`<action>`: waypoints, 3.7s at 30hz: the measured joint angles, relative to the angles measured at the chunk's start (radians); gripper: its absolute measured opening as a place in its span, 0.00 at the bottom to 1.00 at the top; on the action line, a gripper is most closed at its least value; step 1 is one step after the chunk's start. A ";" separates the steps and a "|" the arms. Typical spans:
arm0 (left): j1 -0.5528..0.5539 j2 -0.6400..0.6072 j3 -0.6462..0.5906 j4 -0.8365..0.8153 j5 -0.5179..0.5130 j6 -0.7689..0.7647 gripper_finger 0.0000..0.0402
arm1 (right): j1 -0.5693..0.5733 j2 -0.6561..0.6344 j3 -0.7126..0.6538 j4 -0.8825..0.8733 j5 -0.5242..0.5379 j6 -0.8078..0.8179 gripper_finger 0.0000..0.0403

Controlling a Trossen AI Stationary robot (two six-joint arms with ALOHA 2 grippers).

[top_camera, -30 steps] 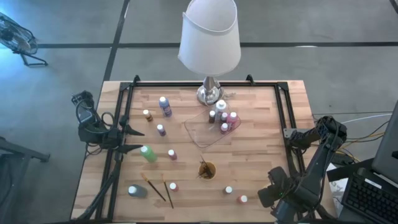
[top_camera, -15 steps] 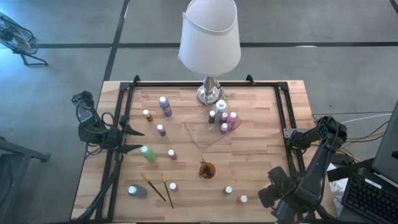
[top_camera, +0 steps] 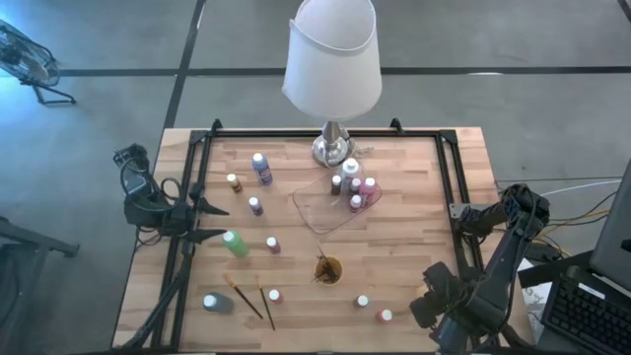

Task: Pick & Place Paint Supplies
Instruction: Put the light yellow bottle into the transparent bin

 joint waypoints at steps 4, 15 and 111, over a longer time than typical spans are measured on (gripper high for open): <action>0.000 0.000 0.000 0.000 0.000 0.000 0.54 | -0.008 0.000 0.000 -0.006 0.003 -0.047 0.29; 0.000 0.000 0.000 0.000 0.000 0.000 0.54 | -0.021 -0.045 0.000 -0.016 0.130 -0.122 0.29; 0.000 0.000 0.000 0.000 0.000 0.000 0.54 | -1.021 -0.155 0.046 0.580 0.092 -1.638 0.29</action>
